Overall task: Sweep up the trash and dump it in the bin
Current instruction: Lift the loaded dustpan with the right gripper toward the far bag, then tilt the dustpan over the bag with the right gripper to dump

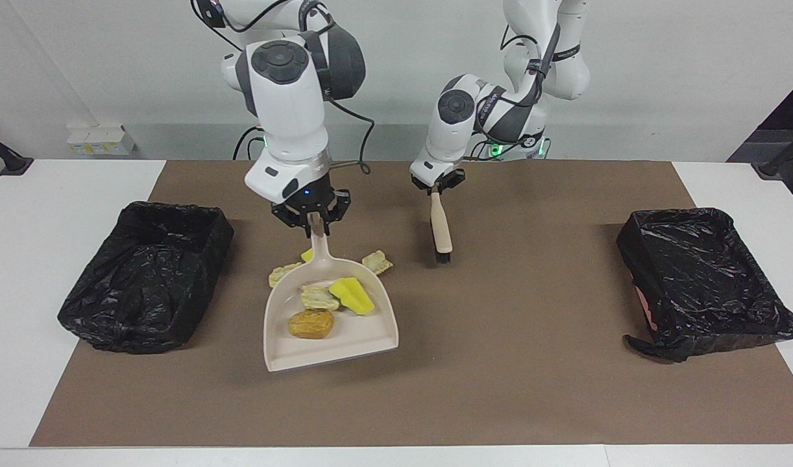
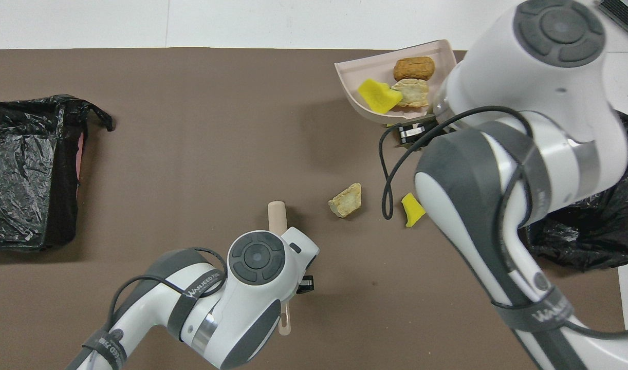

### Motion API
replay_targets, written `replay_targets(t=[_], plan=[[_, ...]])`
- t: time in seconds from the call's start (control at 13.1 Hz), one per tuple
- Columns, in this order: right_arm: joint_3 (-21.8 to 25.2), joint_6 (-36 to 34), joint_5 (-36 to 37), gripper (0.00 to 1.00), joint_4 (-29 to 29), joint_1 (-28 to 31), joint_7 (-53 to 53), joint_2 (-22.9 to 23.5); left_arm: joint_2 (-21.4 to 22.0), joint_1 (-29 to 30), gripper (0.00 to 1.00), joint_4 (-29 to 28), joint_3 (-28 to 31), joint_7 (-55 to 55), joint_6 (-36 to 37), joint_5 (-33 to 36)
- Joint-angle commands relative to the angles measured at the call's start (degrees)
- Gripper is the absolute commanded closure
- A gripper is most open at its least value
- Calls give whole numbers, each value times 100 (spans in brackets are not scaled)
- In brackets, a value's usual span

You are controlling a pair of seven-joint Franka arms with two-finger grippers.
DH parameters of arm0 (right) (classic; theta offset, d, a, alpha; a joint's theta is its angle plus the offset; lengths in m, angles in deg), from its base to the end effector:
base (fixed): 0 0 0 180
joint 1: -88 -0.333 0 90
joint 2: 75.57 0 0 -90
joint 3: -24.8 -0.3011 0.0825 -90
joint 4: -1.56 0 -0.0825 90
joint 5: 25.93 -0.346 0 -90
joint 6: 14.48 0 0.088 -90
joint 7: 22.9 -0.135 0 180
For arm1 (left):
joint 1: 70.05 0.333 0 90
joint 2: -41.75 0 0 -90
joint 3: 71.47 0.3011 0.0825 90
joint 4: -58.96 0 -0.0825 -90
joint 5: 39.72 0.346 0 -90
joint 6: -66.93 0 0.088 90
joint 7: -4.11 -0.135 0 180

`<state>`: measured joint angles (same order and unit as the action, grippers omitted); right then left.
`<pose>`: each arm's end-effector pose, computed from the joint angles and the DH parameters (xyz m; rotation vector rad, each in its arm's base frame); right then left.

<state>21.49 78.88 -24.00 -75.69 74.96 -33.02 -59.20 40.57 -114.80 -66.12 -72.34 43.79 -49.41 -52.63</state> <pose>0.5800 0.1609 0.5240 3.1192 0.1693 0.0000 0.3234 -0.3567 0.3478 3.0906 0.0219 -0.4001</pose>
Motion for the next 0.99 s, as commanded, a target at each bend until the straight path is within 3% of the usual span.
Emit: replay_targets(t=[0.0, 0.23, 0.46, 0.53, 0.61, 0.92], plan=[[-3, -439, -298, 100, -18, 633, 35, -327, 30, -312, 100, -253, 105, 93, -248, -300], [49, -713, -211, 100, -88, 1144, 729, -783, 118, -419, 100, -641, 78, 93, -661, -309], [50, -793, 70, 100, -97, 1714, 1221, -811, -84, -630, 100, -694, 96, 41, -732, -318], [50, -732, 70, 100, -106, 1943, 1449, -811, -102, -596, 91, -668, 105, -21, -715, -309], [58, -705, 79, 100, -115, 2050, 1616, -811, -120, -569, 88, -624, 113, -39, -715, -309], [67, -705, 167, 100, -263, 2367, 1741, -890, -111, -543, 90, -553, 113, 14, -688, -309]])
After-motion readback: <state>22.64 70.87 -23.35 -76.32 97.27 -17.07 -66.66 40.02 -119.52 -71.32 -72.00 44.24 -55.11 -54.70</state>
